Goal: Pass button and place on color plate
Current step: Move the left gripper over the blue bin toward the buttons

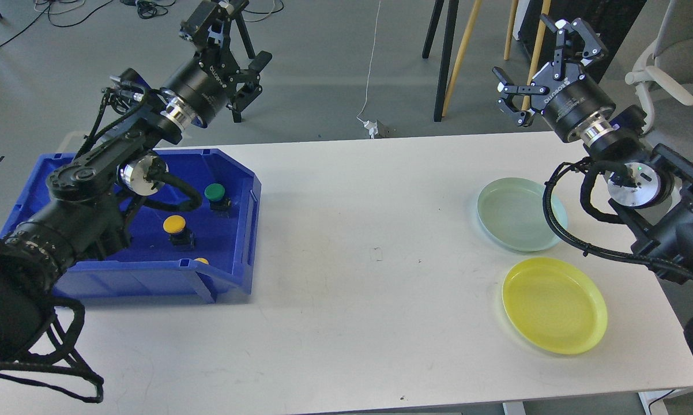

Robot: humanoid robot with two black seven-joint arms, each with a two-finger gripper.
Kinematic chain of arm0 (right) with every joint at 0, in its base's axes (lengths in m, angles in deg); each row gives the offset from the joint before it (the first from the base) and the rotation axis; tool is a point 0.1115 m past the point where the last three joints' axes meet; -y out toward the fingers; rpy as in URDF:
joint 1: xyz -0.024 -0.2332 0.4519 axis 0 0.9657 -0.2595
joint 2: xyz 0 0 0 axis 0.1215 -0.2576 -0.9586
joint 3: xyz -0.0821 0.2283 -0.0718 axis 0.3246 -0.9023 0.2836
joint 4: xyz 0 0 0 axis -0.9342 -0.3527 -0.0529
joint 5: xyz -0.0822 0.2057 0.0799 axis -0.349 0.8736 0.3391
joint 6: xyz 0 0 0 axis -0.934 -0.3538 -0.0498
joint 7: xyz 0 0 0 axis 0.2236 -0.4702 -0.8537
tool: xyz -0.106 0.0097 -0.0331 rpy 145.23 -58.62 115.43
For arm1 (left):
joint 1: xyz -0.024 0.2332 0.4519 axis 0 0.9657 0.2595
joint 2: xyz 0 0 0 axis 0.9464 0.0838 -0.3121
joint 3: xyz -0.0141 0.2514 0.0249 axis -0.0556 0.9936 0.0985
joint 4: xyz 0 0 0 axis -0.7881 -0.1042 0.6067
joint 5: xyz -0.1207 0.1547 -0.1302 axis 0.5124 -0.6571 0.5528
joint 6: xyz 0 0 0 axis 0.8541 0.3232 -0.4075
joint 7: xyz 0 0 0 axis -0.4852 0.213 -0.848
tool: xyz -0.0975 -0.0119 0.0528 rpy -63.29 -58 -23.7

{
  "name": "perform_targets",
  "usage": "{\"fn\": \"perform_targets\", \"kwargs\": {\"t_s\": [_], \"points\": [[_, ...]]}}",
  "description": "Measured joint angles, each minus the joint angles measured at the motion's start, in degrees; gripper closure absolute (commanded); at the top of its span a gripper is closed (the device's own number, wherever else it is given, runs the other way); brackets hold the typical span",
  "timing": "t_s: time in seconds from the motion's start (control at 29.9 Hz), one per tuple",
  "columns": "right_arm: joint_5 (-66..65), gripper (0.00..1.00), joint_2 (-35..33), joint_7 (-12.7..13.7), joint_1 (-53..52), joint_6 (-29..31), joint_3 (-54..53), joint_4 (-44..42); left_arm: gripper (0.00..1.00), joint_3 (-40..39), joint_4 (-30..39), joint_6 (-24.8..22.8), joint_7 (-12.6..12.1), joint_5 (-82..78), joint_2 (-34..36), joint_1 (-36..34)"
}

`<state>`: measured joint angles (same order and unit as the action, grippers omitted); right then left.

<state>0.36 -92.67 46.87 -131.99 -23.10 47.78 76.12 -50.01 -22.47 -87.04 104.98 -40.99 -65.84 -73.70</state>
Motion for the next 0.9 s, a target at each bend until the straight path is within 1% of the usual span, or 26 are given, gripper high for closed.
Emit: {"fn": "perform_targets", "kwargs": {"t_s": [0.17, 0.27, 0.33, 0.4, 0.47, 0.57, 0.63, 0.7, 0.77, 0.8, 0.9], "points": [[2.5, 0.01, 0.0, 0.0, 0.7, 0.0, -0.5, -0.2, 0.0, -0.4, -0.1, 0.0, 0.0, 0.2, 1.6, 0.4], [3.3, 0.01, 0.0, 0.0, 0.8, 0.0, -1.0, -0.3, 0.0, -1.3, -1.5, 0.0, 0.0, 1.5, 3.1, 0.1], [3.4, 0.01, 0.0, -0.2, 0.8, 0.0, -1.6, -0.3, 0.0, -2.9, -2.7, 0.0, 0.0, 4.4, 3.4, 0.1], [3.4, 0.01, 0.0, -0.4, 0.8, 0.0, -1.9, -0.3, 0.0, -5.2, -2.4, 0.0, 0.0, 7.2, 3.2, 0.2], [3.4, 0.01, 0.0, -0.5, 1.4, 0.0, -1.6, -0.2, 0.01, -8.4, -0.5, 0.0, 0.0, 9.3, 2.8, 0.8], [3.4, 0.01, 0.0, -0.6, 2.0, 0.0, -1.4, -0.1, 0.01, -13.4, 4.8, 0.0, 0.0, 10.2, 2.6, 2.5], [3.3, 0.01, 0.1, -0.6, 2.1, 0.0, -1.7, -0.1, 0.01, -14.6, 9.3, 0.0, 0.0, 9.3, 3.6, 2.9], [3.3, 0.01, -0.1, -0.6, 2.2, 0.0, -2.0, -0.1, 0.02, -14.7, 13.7, 0.0, 0.0, 5.5, 6.5, 2.7], [3.3, 0.01, -0.7, -0.6, 2.3, 0.0, -2.1, -0.1, 0.02, -12.3, 18.4, 0.0, 0.0, -0.3, 10.8, 1.4], [3.3, 0.01, -1.3, -0.6, 2.3, 0.0, -2.1, 0.0, 0.02, -9.2, 20.9, 0.0, 0.0, -3.5, 13.3, 0.0], [3.4, 0.01, -3.3, -0.5, 2.5, 0.0, -2.2, 0.3, 0.02, 4.8, 26.3, 0.0, 0.0, -9.9, 19.1, -7.2]]}}
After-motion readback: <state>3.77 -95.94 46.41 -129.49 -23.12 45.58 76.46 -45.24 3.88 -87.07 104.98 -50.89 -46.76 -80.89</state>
